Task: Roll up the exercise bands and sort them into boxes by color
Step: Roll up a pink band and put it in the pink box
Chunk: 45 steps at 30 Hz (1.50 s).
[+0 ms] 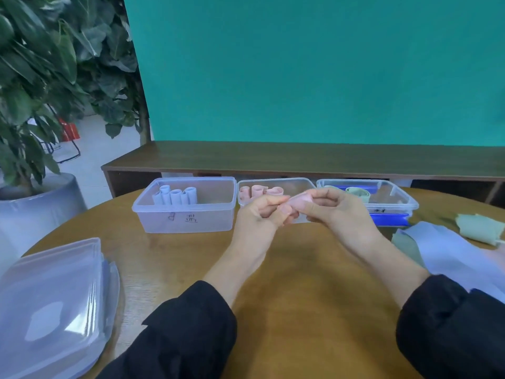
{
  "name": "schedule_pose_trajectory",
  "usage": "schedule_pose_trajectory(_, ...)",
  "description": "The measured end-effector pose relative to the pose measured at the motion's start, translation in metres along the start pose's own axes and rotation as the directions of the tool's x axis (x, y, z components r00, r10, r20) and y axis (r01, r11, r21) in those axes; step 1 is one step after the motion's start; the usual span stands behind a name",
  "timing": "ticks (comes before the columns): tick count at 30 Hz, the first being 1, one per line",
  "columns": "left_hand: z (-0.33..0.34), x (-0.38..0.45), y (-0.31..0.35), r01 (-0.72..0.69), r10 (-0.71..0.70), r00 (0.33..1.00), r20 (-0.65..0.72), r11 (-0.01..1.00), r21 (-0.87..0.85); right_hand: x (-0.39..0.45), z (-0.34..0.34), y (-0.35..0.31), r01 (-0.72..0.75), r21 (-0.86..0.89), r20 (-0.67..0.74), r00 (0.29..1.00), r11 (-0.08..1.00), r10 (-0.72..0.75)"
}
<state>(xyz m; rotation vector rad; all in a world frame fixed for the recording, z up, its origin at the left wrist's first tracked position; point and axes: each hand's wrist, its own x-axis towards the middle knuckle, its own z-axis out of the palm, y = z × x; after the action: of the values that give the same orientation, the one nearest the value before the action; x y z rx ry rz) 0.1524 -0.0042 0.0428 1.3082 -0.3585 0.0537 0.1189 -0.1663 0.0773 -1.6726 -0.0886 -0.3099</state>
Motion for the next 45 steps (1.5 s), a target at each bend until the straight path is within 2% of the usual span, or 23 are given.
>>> schedule_pose_trajectory(5,-0.012,0.011,-0.010,-0.003,-0.008,0.994,-0.111,0.995,-0.098,0.040,0.006,-0.016,0.065,-0.188,0.079,0.996,0.980,-0.051)
schedule_pose_trajectory(8,-0.023,0.014,-0.013,0.011,-0.035,0.965,-0.261,0.996,-0.091,0.072,0.014,-0.015,0.099,-0.345,0.064,0.995,0.933,-0.081)
schedule_pose_trajectory(10,-0.031,0.014,-0.012,0.012,-0.050,0.935,-0.352,0.994,-0.108,0.092,0.018,-0.012,0.119,-0.467,0.072,0.993,0.876,-0.096)
schedule_pose_trajectory(13,-0.036,0.014,-0.009,0.013,-0.068,0.889,-0.453,0.992,-0.124,0.116,0.024,-0.006,0.154,-0.660,0.104,0.988,0.736,-0.113)
schedule_pose_trajectory(15,-0.037,0.014,-0.009,0.017,-0.080,0.866,-0.494,0.991,-0.130,0.125,0.027,-0.001,0.165,-0.723,0.152,0.985,0.671,-0.079)
schedule_pose_trajectory(21,-0.039,0.018,-0.010,0.005,-0.070,0.825,-0.561,0.993,-0.116,0.138,0.041,0.012,0.178,-0.755,0.226,0.974,0.631,-0.005)
schedule_pose_trajectory(27,-0.036,0.015,-0.006,0.036,-0.093,0.836,-0.541,0.993,-0.114,0.142,0.051,0.015,0.184,-0.783,0.274,0.960,0.595,0.064)
schedule_pose_trajectory(45,-0.036,0.006,0.004,0.067,-0.139,0.835,-0.533,0.986,-0.151,0.150,0.069,0.023,0.295,-0.828,0.359,0.932,0.477,0.046)
